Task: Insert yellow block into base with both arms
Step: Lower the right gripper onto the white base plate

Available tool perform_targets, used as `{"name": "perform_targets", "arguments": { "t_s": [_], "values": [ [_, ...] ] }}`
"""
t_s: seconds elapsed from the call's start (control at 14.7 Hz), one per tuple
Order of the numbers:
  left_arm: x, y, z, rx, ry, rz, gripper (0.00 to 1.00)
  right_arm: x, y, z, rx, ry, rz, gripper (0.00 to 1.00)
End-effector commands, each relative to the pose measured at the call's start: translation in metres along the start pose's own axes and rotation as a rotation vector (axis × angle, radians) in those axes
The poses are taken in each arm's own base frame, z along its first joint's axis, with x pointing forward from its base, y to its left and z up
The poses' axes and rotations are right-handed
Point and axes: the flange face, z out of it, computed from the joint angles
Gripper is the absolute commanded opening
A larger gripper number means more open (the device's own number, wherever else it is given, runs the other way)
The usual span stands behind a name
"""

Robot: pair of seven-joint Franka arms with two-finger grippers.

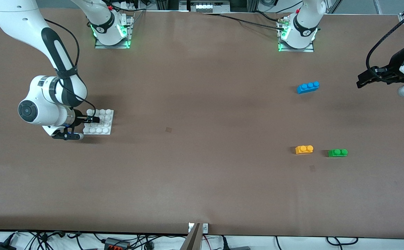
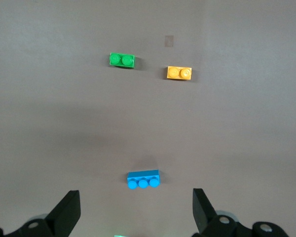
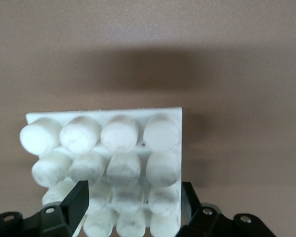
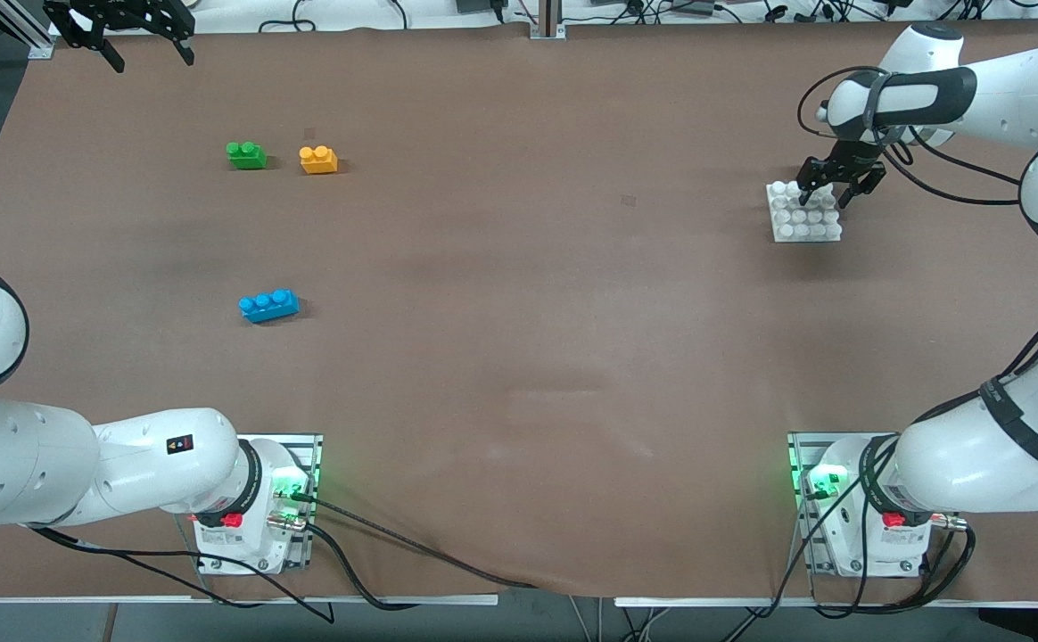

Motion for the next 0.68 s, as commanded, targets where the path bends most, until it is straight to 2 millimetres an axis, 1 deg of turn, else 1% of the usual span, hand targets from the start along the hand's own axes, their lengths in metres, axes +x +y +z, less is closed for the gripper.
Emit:
{"name": "perform_targets", "arguments": {
  "t_s": [0.0, 0.07, 0.14, 0.2, 0.34, 0.48, 0.61],
  "values": [
    [0.003, 0.004, -0.003, -0.014, -0.011, 0.012, 1.00, 0.001, 0.008, 0.001, 0.000, 0.014, -0.024, 0.84],
    [0.001, 0.003, -0.001, -0.012, -0.026, 0.016, 1.00, 0.002, 0.008, 0.000, -0.001, 0.017, -0.025, 0.82],
    [0.005, 0.004, 0.008, -0.013, -0.050, 0.016, 1.00, 0.002, 0.009, 0.000, -0.003, 0.018, -0.026, 0.82],
    [0.014, 0.005, 0.021, -0.020, -0.069, 0.017, 1.00, 0.003, 0.011, -0.001, -0.015, 0.017, -0.034, 0.78],
    [0.031, 0.003, 0.039, -0.032, -0.059, 0.018, 1.00, 0.003, 0.014, 0.001, -0.020, 0.014, -0.035, 0.73],
    [0.046, 0.009, 0.066, -0.040, -0.066, 0.036, 1.00, 0.003, 0.017, 0.006, -0.021, 0.006, -0.033, 0.68],
    [0.067, 0.016, 0.099, -0.055, -0.066, 0.033, 1.00, 0.002, 0.019, 0.010, -0.019, 0.000, -0.039, 0.63]
  ]
}}
